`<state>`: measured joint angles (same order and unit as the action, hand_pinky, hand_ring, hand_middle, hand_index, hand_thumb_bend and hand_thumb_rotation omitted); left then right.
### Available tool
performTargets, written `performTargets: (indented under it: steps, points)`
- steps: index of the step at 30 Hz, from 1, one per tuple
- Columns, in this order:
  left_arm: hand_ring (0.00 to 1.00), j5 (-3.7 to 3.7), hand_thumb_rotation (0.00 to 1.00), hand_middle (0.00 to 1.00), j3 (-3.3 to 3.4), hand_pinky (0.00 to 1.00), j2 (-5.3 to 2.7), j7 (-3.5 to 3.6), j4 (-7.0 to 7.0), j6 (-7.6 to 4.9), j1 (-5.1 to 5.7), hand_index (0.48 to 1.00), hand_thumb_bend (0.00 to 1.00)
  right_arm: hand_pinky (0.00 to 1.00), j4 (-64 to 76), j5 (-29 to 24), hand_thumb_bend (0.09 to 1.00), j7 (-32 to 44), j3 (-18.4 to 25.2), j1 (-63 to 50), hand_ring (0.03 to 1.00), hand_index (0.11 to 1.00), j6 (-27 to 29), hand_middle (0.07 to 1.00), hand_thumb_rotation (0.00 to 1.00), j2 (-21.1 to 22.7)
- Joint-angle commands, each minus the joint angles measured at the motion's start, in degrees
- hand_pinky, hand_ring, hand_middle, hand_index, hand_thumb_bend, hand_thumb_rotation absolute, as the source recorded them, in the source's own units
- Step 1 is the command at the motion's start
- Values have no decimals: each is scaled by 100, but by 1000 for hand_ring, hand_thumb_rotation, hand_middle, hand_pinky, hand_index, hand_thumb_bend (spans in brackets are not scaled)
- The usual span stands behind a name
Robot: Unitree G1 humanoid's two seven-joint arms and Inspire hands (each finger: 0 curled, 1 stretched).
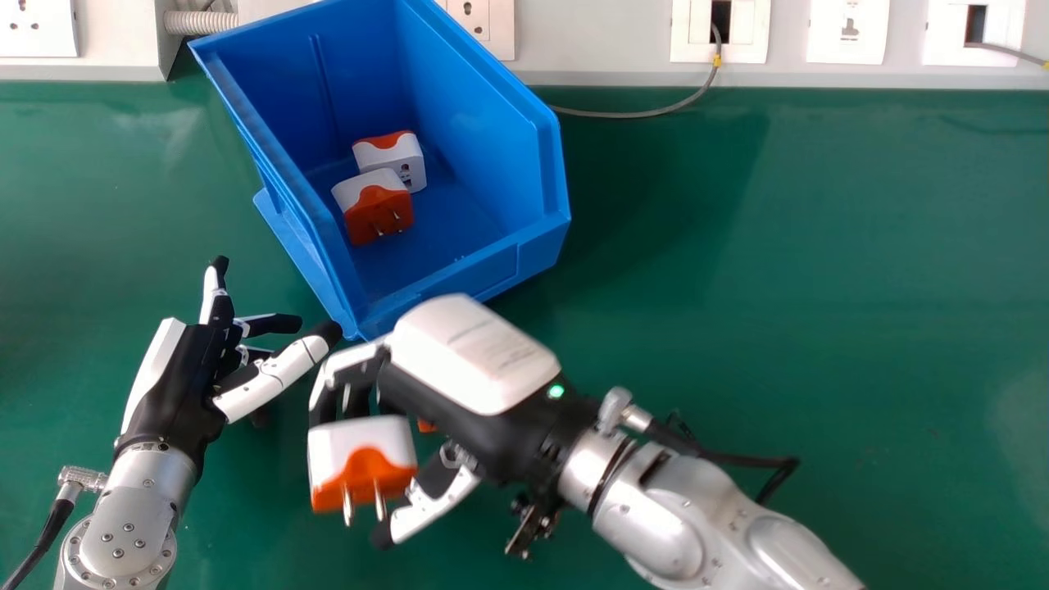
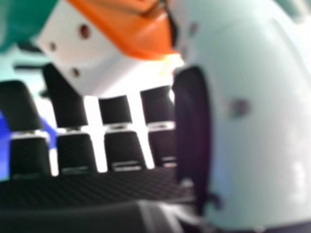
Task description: Pick all objects and put in blue box
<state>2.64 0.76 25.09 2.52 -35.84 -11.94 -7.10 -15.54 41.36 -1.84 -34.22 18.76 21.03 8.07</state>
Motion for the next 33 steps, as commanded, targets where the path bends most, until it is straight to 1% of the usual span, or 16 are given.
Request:
performTargets:
  steps: [1,6,8,10,13,18,21,24,27,30,33]
  points:
    - [671,180,523,773,-317,562,-269,376,-360,437,400,828,766,322,437,-253,501,15,264,14,417,557,57,482,0,19]
    - [666,178,521,771,-313,558,-268,381,-418,399,384,828,762,317,985,-548,499,70,677,-77,422,543,2,489,0,117]
    - [664,186,523,771,-316,557,-266,371,-409,398,388,828,764,318,1153,-592,499,44,814,-109,425,535,-18,494,0,139]
    - [662,192,525,771,-320,557,-260,365,-362,424,405,828,765,325,1284,-603,498,-8,937,-139,427,527,-37,500,0,147]
    - [661,205,526,771,-330,557,-258,351,-313,439,422,828,765,330,1364,-566,498,-128,1094,-159,430,520,-27,506,0,147]
    - [659,219,528,771,-335,557,-253,350,-369,424,388,829,765,330,1340,-451,497,-346,1300,-111,437,511,-67,518,0,165]
    - [657,217,529,770,-334,557,-254,350,-371,447,377,829,766,332,1317,-378,497,-474,1438,-58,441,504,-154,524,0,186]
    - [656,211,530,770,-332,557,-267,350,-392,446,364,829,766,334,1288,-256,497,-658,1565,-13,441,501,-248,525,0,188]
    - [656,211,531,770,-336,558,-265,361,-390,445,362,829,767,335,1205,-119,498,-909,1689,66,441,498,-377,526,0,184]
    - [655,219,531,769,-343,558,-252,370,-381,438,369,829,767,337,1023,-41,498,-1178,1794,269,441,496,-485,525,0,133]
    - [655,209,530,769,-335,558,-256,370,-405,443,363,830,766,337,798,-1,498,-1332,1798,615,441,494,-624,524,0,29]
